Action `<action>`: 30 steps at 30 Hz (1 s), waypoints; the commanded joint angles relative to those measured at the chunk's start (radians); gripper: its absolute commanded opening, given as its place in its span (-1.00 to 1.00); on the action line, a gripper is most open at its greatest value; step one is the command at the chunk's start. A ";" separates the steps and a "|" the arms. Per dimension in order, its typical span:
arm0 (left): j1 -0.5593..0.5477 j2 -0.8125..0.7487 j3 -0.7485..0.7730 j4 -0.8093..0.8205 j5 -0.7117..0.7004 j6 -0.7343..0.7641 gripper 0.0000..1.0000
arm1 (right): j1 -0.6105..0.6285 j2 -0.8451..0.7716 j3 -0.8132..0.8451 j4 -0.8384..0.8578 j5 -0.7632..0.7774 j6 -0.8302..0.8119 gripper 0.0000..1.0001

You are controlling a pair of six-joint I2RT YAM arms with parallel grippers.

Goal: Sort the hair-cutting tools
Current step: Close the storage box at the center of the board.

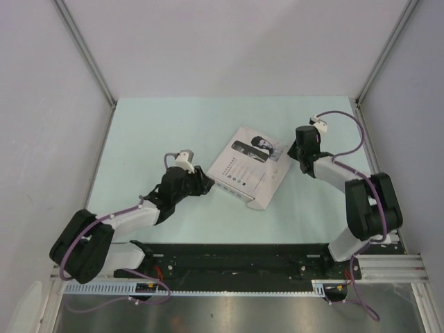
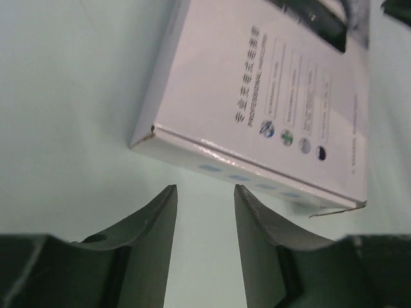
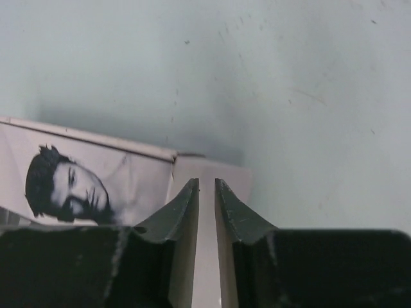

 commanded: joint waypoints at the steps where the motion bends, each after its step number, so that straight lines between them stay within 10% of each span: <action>1: -0.037 0.115 0.018 0.002 -0.016 -0.074 -0.08 | -0.063 0.103 0.126 0.160 -0.126 -0.024 -0.66; 15: -0.040 0.313 0.120 0.050 -0.025 -0.114 -0.14 | -0.175 0.504 0.448 0.079 -0.583 -0.131 -0.66; 30: 0.098 0.318 0.225 0.050 0.024 -0.001 0.10 | -0.066 0.253 0.217 -0.160 -0.701 -0.220 -0.70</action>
